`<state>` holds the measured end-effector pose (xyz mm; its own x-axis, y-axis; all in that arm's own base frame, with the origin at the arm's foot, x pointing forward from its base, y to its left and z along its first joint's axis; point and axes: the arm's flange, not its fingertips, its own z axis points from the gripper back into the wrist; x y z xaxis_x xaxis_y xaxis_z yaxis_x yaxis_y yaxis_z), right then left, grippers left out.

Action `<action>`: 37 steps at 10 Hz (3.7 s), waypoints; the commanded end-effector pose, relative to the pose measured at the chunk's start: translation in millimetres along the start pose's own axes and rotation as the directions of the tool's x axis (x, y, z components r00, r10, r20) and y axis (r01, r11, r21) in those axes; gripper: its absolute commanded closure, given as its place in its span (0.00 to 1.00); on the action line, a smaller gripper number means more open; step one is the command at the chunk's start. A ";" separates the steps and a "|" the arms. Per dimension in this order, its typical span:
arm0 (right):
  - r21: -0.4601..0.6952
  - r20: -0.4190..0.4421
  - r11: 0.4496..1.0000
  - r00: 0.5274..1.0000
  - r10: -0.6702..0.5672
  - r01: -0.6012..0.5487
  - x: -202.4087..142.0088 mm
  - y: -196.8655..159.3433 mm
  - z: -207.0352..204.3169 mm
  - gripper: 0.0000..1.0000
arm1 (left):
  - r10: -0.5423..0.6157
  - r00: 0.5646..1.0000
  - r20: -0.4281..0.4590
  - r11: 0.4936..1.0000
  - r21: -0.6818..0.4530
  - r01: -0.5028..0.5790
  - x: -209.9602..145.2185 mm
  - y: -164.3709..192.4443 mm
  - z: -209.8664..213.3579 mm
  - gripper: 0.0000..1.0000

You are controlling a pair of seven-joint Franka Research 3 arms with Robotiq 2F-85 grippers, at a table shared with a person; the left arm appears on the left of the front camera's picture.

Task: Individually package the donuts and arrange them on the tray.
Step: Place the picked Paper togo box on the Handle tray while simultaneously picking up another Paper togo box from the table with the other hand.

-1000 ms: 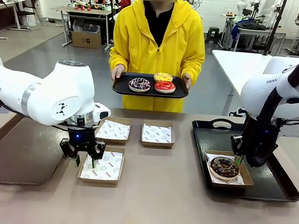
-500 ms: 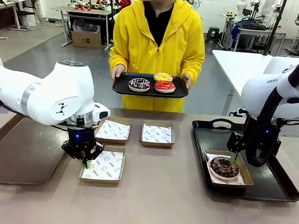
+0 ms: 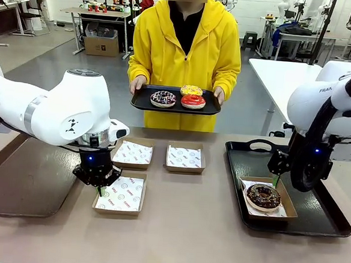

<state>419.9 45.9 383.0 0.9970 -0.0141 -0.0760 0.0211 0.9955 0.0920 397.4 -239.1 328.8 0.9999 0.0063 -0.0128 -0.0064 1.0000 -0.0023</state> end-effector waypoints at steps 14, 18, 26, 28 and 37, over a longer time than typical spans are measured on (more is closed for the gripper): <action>0.909 0.008 0.409 0.980 -0.197 0.075 -44.2 -256.5 45.9 0.00 | 0.079 0.994 0.076 0.996 -0.048 -0.076 78.0 18.9 175.2 1.00; 0.924 -0.025 0.369 0.979 -0.204 0.101 -40.2 -267.6 49.9 0.00 | 0.072 0.994 0.077 0.995 -0.069 -0.066 76.1 21.7 168.1 1.00; 0.924 -0.025 0.369 0.979 -0.204 0.101 -40.2 -267.6 49.9 0.00 | 0.072 0.994 0.077 0.995 -0.069 -0.066 76.1 21.7 168.1 1.00; 0.924 -0.025 0.369 0.979 -0.204 0.101 -40.2 -267.6 49.9 0.00 | 0.072 0.994 0.077 0.995 -0.069 -0.066 76.1 21.7 168.1 1.00; 0.924 -0.025 0.369 0.979 -0.204 0.101 -40.2 -267.6 49.9 0.00 | 0.072 0.994 0.077 0.995 -0.069 -0.066 76.1 21.7 168.1 1.00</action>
<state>375.4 -223.0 408.7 0.9703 -0.2133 -0.1137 0.1752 0.2962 0.9389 479.3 -217.4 495.5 0.9965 0.0653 0.0525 -0.0616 0.9957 -0.0692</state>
